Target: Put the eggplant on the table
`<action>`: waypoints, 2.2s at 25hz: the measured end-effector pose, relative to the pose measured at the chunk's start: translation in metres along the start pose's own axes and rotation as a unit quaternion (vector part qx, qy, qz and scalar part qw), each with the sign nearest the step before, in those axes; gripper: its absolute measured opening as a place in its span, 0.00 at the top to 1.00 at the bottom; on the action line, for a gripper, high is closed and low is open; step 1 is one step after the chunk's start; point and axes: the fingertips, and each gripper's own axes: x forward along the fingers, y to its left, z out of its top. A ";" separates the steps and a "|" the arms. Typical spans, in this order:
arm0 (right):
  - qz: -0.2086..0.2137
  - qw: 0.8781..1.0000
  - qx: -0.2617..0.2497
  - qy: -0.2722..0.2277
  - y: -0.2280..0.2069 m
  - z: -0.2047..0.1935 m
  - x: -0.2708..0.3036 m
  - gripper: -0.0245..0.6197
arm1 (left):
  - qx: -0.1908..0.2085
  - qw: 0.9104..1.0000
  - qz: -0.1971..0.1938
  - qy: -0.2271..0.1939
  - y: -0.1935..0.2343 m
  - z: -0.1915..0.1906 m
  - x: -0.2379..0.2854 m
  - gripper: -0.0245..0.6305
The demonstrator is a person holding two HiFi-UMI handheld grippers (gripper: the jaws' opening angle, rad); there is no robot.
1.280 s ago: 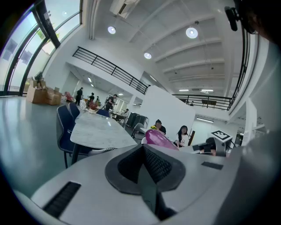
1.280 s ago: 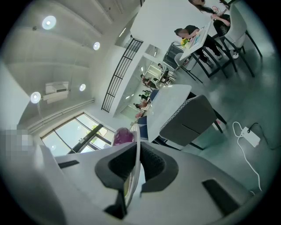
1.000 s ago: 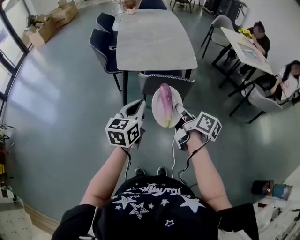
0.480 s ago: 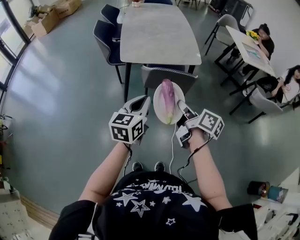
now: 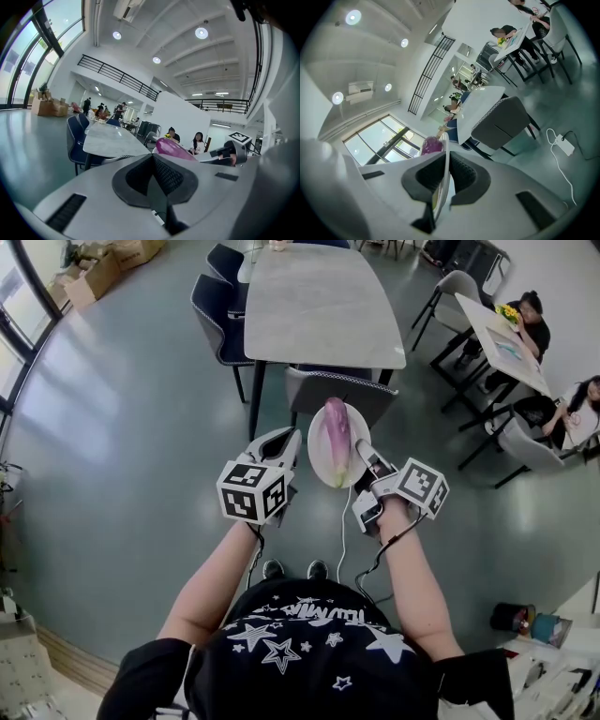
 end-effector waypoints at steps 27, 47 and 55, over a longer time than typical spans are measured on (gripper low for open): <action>0.001 0.999 0.031 -0.012 -0.015 0.018 0.066 0.92 | -0.003 1.000 0.025 -0.003 0.071 0.012 0.013 0.95; 0.018 0.999 0.050 0.009 -0.082 0.179 0.179 0.92 | 0.001 0.999 0.039 0.011 0.101 0.063 0.209 0.95; 0.026 0.997 0.072 0.010 -0.116 0.237 0.202 0.92 | 0.010 0.998 0.052 0.015 0.096 0.079 0.266 0.95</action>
